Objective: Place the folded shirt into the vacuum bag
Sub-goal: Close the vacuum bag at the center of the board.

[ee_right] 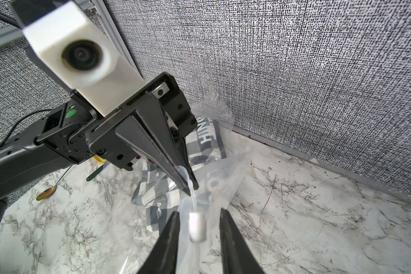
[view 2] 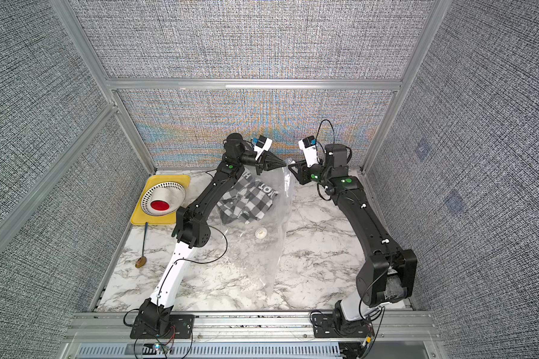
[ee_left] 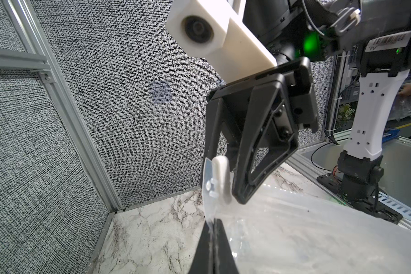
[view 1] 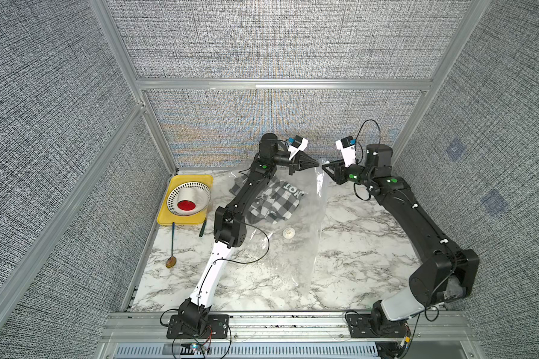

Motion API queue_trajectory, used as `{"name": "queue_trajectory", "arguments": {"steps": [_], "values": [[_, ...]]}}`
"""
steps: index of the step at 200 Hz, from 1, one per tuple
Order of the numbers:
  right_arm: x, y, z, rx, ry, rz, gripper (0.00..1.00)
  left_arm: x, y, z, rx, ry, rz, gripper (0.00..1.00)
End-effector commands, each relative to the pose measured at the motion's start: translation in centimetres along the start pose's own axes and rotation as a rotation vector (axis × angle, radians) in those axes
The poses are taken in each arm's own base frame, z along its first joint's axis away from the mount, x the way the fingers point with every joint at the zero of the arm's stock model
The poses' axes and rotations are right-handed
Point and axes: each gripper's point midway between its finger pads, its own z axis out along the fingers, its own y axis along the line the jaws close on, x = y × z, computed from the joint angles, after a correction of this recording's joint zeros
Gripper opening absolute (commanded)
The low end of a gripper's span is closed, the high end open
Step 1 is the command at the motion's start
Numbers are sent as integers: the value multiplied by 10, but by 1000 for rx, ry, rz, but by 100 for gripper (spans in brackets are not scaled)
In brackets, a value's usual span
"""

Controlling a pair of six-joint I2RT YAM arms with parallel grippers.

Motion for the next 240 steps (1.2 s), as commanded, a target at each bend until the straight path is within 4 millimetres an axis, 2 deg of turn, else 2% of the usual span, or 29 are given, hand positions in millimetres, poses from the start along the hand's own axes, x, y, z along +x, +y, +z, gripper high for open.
{"name": "queue_trajectory", "arguments": {"steps": [1,18,38,55,118,240], "values": [[-11,3,0,-10,-33,-9,25,0,2,-1,-8,-2,18,0],[-10,3,0,-13,-36,-9,22,0,2,-1,-10,-3,19,0],[-10,4,-1,-18,-40,-7,12,1,3,-1,-17,-3,18,0],[-8,4,-1,-22,-38,0,8,1,8,-1,-46,-5,19,0],[13,5,0,-11,-27,32,8,-4,20,1,-119,-18,34,0],[37,6,-2,63,-116,118,9,-10,23,4,-143,-36,43,0]]}}
